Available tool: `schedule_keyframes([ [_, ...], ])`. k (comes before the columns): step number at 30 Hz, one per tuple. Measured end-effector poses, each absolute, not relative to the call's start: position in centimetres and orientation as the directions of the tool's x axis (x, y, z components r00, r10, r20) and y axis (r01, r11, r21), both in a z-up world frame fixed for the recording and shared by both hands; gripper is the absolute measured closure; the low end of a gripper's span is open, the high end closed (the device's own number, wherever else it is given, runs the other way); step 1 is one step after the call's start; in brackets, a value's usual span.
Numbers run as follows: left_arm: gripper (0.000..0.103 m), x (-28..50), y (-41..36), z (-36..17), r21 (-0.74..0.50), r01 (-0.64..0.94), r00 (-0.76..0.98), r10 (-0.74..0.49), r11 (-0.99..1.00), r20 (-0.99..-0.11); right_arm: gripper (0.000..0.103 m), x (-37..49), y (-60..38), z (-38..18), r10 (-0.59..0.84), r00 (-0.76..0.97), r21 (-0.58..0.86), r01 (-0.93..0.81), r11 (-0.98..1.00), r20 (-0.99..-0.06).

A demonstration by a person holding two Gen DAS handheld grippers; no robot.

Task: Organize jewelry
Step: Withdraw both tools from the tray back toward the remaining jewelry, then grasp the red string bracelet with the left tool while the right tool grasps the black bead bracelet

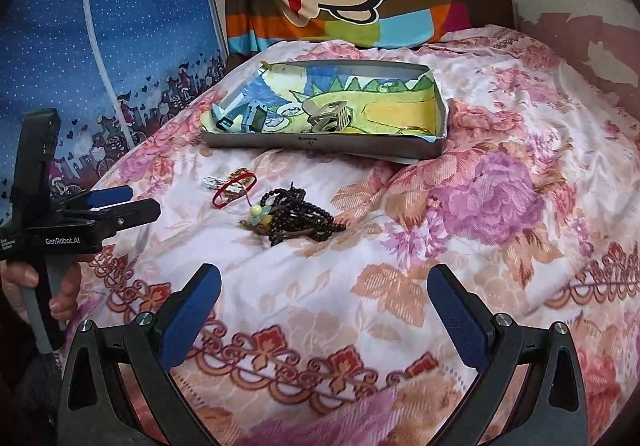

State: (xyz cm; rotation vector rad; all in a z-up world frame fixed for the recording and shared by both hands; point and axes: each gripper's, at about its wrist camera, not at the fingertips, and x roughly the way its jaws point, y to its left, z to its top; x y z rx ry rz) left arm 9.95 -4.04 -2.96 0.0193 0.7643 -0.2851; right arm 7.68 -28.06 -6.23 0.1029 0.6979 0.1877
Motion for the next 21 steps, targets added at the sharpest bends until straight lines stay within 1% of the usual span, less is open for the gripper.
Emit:
schedule_keyframes([
  [3, 0.000, 11.2, -4.3, -3.5, -0.099, 0.274, 0.673, -0.264, 0.957, -0.691, 0.002, 8.8, -28.4, -6.3, 0.216, 0.746, 0.170, -0.139, 0.976, -0.629],
  [7, 0.000, 12.4, -4.7, -3.8, -0.100, 0.299, 0.670, -0.283, 0.949, -0.686, 0.002, 10.7, -29.4, -6.9, 0.254, 0.725, 0.234, -0.131, 0.963, -0.640],
  [9, 0.004, 13.1, -5.0, -4.0, -0.097, 0.315, 0.668, -0.293, 0.944, -0.684, 0.003, 11.5, -29.7, -7.2, 0.279, 0.714, 0.271, -0.128, 0.954, -0.643],
  [11, 0.009, 13.8, -5.3, -4.2, -0.095, 0.327, 0.661, -0.299, 0.940, -0.689, 0.009, 12.4, -29.8, -7.4, 0.293, 0.707, 0.286, -0.134, 0.949, -0.644],
  [13, 0.017, 14.5, -5.6, -4.4, -0.097, 0.337, 0.652, -0.307, 0.936, -0.694, 0.014, 13.2, -29.5, -7.4, 0.298, 0.702, 0.283, -0.143, 0.949, -0.646],
  [17, 0.026, 15.4, -6.2, -4.8, -0.109, 0.366, 0.634, -0.333, 0.924, -0.698, 0.026, 15.4, -28.7, -7.4, 0.308, 0.681, 0.259, -0.177, 0.950, -0.664],
  [18, 0.030, 15.6, -6.4, -4.9, -0.109, 0.377, 0.629, -0.341, 0.920, -0.698, 0.028, 16.0, -28.5, -7.4, 0.316, 0.669, 0.255, -0.191, 0.948, -0.673],
  [19, 0.034, 15.8, -6.5, -5.0, -0.106, 0.386, 0.627, -0.345, 0.917, -0.698, 0.034, 16.4, -28.3, -7.5, 0.324, 0.660, 0.253, -0.204, 0.946, -0.678],
  [20, 0.036, 15.9, -6.7, -5.0, -0.101, 0.397, 0.625, -0.349, 0.912, -0.698, 0.038, 16.9, -28.0, -7.5, 0.331, 0.646, 0.247, -0.221, 0.944, -0.687],
  [21, 0.039, 16.1, -7.0, -5.1, -0.098, 0.409, 0.621, -0.356, 0.907, -0.698, 0.040, 17.3, -27.7, -7.6, 0.334, 0.635, 0.237, -0.236, 0.942, -0.697],
])
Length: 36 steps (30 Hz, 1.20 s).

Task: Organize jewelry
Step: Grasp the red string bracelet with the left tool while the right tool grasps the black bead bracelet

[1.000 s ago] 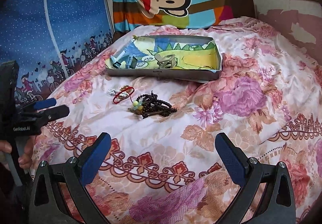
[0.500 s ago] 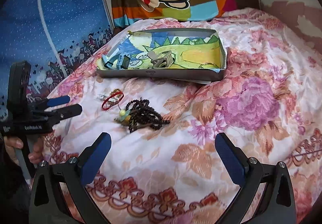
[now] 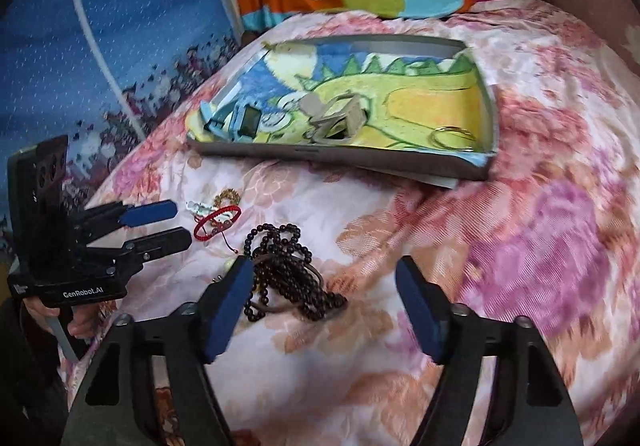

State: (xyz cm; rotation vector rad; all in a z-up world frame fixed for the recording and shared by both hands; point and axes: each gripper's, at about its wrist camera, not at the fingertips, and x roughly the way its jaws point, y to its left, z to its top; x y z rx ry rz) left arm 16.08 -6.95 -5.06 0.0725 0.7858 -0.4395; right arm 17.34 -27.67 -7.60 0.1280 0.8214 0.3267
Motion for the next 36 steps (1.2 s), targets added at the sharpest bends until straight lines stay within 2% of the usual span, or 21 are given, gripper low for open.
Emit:
schedule_keyframes([
  [5, 0.054, 16.9, -7.4, -5.3, -0.114, 0.451, 0.592, -0.392, 0.885, -0.704, 0.055, 19.0, -26.8, -8.0, 0.347, 0.593, 0.214, -0.283, 0.935, -0.727],
  [10, 0.067, 17.8, -7.6, -5.7, -0.131, 0.480, 0.562, -0.419, 0.867, -0.713, 0.057, 19.6, -26.4, -9.1, 0.374, 0.551, 0.242, -0.299, 0.923, -0.746],
  [13, 0.068, 18.0, -8.0, -6.0, -0.117, 0.491, 0.553, -0.413, 0.863, -0.724, 0.058, 19.7, -26.2, -9.5, 0.374, 0.536, 0.241, -0.303, 0.922, -0.757],
  [16, 0.068, 18.3, -8.3, -6.2, -0.103, 0.494, 0.547, -0.401, 0.863, -0.734, 0.067, 19.7, -26.0, -9.8, 0.376, 0.527, 0.242, -0.306, 0.921, -0.762],
  [17, 0.068, 18.4, -8.4, -6.4, -0.098, 0.493, 0.545, -0.395, 0.864, -0.740, 0.067, 19.7, -26.0, -9.9, 0.375, 0.523, 0.242, -0.306, 0.921, -0.765],
  [19, 0.079, 18.6, -8.4, -6.6, -0.094, 0.490, 0.538, -0.385, 0.867, -0.750, 0.067, 19.7, -26.0, -10.0, 0.378, 0.516, 0.246, -0.308, 0.919, -0.769],
  [21, 0.082, 18.8, -8.4, -6.9, -0.098, 0.485, 0.530, -0.381, 0.869, -0.758, 0.070, 19.6, -25.8, -10.1, 0.384, 0.510, 0.250, -0.313, 0.916, -0.770],
  [23, 0.089, 18.8, -8.3, -6.9, -0.103, 0.483, 0.527, -0.382, 0.870, -0.759, 0.086, 19.5, -25.8, -10.0, 0.386, 0.514, 0.249, -0.315, 0.916, -0.767],
  [27, 0.098, 18.5, -8.1, -6.6, -0.123, 0.485, 0.529, -0.402, 0.866, -0.747, 0.097, 19.4, -26.3, -9.5, 0.392, 0.539, 0.265, -0.300, 0.916, -0.746],
  [36, 0.100, 18.2, -7.6, -6.2, -0.211, 0.463, 0.506, -0.453, 0.861, -0.734, 0.097, 18.5, -27.6, -7.4, 0.421, 0.616, 0.305, -0.290, 0.907, -0.666],
])
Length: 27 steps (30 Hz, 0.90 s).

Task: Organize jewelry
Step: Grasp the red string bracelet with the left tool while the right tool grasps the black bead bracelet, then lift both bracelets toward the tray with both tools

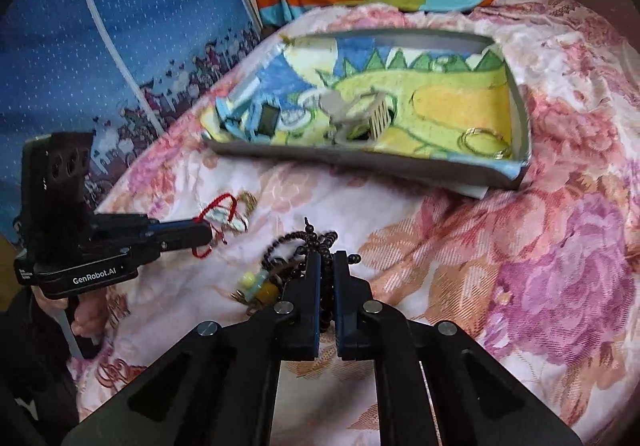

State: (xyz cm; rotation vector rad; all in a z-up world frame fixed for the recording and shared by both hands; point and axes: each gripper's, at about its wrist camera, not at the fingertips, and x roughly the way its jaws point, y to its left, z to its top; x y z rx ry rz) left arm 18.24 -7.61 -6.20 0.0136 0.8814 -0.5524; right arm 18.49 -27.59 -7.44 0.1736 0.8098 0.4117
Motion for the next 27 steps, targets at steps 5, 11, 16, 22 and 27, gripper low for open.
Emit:
schedule_keyframes([
  [5, 0.100, 17.9, -6.8, -5.2, -0.292, 0.459, 0.503, -0.517, 0.839, -0.693, 0.097, 17.9, -28.3, -6.1, 0.431, 0.667, 0.316, -0.295, 0.902, -0.607],
  [11, 0.100, 17.7, -6.4, -4.6, -0.314, 0.461, 0.512, -0.538, 0.830, -0.670, 0.097, 17.0, -29.2, -4.4, 0.423, 0.735, 0.313, -0.295, 0.903, -0.530],
  [16, 0.100, 17.7, -6.5, -4.5, -0.319, 0.463, 0.513, -0.544, 0.827, -0.664, 0.097, 15.8, -30.2, -2.8, 0.423, 0.794, 0.318, -0.303, 0.898, -0.437],
  [22, 0.100, 17.5, -6.3, -4.5, -0.324, 0.464, 0.516, -0.548, 0.825, -0.658, 0.097, 15.0, -31.1, -1.4, 0.408, 0.838, 0.324, -0.298, 0.898, -0.362],
  [27, 0.100, 17.4, -6.2, -4.4, -0.326, 0.463, 0.519, -0.550, 0.824, -0.655, 0.097, 15.2, -31.2, -1.1, 0.395, 0.847, 0.323, -0.286, 0.902, -0.355],
])
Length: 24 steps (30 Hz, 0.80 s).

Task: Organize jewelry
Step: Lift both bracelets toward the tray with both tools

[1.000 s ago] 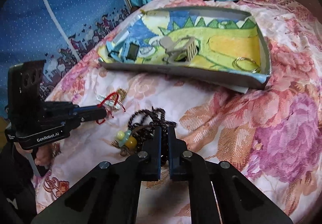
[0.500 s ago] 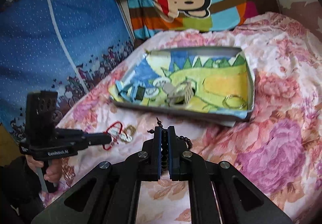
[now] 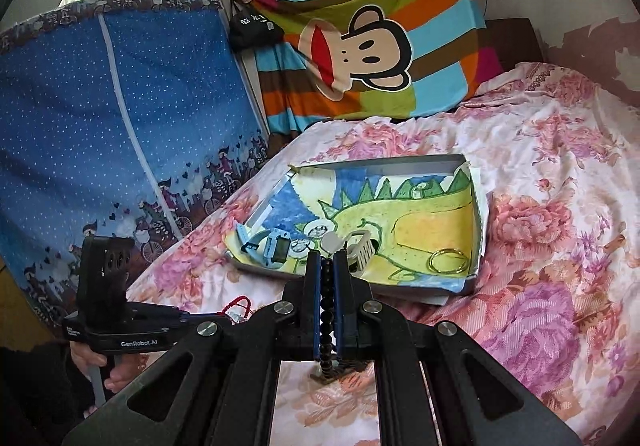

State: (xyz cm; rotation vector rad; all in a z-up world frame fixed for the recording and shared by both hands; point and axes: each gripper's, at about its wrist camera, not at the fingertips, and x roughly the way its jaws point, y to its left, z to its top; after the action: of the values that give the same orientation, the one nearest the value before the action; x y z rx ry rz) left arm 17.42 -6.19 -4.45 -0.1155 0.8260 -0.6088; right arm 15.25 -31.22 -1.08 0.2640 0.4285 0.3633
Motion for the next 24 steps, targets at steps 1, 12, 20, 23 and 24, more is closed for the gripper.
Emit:
schedule_keyframes([
  [1, 0.100, 17.4, -6.2, -4.4, -0.327, 0.463, 0.519, -0.551, 0.824, -0.654, 0.097, 15.6, -31.2, -0.9, 0.393, 0.849, 0.319, -0.286, 0.904, -0.354],
  [12, 0.100, 20.3, -6.9, -0.6, -0.333, 0.434, 0.609, -0.545, 0.837, -0.576, 0.097, 20.6, -32.5, 2.2, 0.299, 0.910, 0.276, -0.221, 0.936, -0.287],
  [20, 0.100, 26.3, -9.3, 1.1, -0.300, 0.331, 0.682, -0.446, 0.895, -0.579, 0.097, 24.3, -33.4, 0.0, 0.260, 0.898, 0.303, -0.152, 0.941, -0.355],
  [23, 0.100, 28.1, -10.4, 0.5, -0.279, 0.306, 0.680, -0.415, 0.910, -0.605, 0.097, 25.2, -33.9, -1.6, 0.260, 0.879, 0.327, -0.128, 0.936, -0.399],
  [24, 0.100, 28.6, -10.7, 0.3, -0.276, 0.298, 0.677, -0.406, 0.914, -0.613, 0.097, 25.5, -34.0, -2.2, 0.259, 0.872, 0.331, -0.120, 0.936, -0.415],
])
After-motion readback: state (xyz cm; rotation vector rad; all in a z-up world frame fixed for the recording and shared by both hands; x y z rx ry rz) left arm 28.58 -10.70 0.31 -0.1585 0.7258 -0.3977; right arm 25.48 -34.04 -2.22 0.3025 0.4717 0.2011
